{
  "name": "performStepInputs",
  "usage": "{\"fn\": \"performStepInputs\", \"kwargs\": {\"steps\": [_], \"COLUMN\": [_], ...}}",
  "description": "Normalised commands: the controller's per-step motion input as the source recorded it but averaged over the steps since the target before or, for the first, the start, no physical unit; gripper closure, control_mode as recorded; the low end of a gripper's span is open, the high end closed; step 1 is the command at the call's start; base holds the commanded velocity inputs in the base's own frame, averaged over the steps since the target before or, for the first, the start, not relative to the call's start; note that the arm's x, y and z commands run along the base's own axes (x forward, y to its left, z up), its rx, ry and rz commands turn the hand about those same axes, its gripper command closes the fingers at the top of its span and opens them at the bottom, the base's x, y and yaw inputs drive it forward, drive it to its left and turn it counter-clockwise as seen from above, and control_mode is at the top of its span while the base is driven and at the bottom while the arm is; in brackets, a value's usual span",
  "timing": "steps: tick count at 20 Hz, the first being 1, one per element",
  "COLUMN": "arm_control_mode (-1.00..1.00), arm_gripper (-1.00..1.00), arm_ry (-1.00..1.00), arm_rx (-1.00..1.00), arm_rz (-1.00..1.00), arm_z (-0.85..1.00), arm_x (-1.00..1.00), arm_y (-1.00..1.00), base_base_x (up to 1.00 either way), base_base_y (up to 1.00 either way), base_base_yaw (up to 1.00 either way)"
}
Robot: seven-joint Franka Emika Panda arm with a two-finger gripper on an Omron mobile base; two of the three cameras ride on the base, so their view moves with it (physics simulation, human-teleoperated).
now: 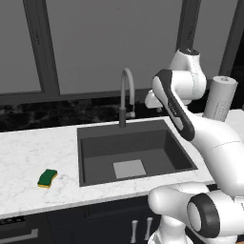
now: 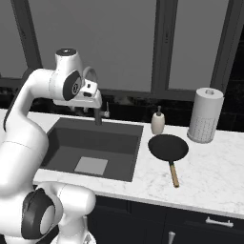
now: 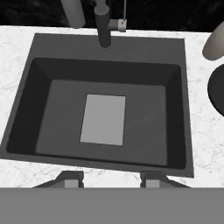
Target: Pick the pan and sponge and place them into the sink. Then turn on the water.
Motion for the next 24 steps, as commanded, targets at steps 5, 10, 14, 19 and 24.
{"fn": "performStepInputs", "kwargs": {"steps": [5, 10, 14, 19, 24], "arm_control_mode": [-1.00, -1.00, -1.00, -1.00, -1.00], "arm_gripper": [-1.00, -1.00, -1.00, -1.00, -1.00], "arm_ry": [-0.07, -0.02, 0.00, 0.00, 0.00], "arm_rx": [0.00, 0.01, 0.02, 0.00, 0.00], "arm_rz": [0.03, 0.05, 0.06, 0.07, 0.05], "arm_z": [-0.13, -0.19, -0.24, -0.40, -0.43], "arm_x": [-0.01, -0.02, -0.05, -0.10, -0.07], "arm_y": [-0.36, -0.77, -0.87, -0.81, -0.65], "base_base_x": [0.00, 0.00, 0.00, 0.00, 0.00], "base_base_y": [0.00, 0.00, 0.00, 0.00, 0.00], "base_base_yaw": [0.00, 0.00, 0.00, 0.00, 0.00]}}
